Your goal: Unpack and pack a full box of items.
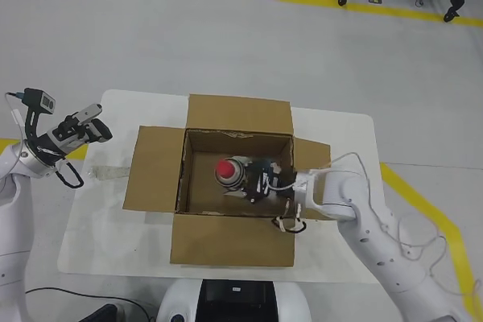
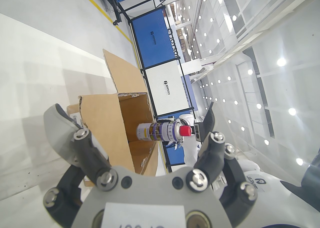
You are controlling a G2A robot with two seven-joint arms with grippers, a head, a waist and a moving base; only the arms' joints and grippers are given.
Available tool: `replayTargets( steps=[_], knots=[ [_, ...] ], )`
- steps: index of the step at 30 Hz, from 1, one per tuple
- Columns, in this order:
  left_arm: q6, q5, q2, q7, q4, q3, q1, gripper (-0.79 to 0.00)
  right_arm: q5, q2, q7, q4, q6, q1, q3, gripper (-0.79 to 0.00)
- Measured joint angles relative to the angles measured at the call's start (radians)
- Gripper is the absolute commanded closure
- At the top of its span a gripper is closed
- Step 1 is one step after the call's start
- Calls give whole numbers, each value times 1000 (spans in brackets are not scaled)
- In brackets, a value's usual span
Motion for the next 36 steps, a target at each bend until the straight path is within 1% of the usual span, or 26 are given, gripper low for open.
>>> replayTargets(
  steps=[4,8,14,21,24,36],
  knots=[
    [0,0,0,0,0,0,0,-785,19,-8,95,25,-13,49,-46,0],
    [0,0,0,0,0,0,0,-785,53,-15,201,46,-3,86,-80,0],
    [0,0,0,0,0,0,0,-785,125,-27,324,96,31,141,-126,0],
    [0,0,0,0,0,0,0,-785,221,-57,490,191,70,234,-219,0],
    [0,0,0,0,0,0,0,-785,259,-71,534,222,74,266,-256,0],
    [0,0,0,0,0,0,0,-785,337,-112,613,324,86,342,-357,0]
  ],
)
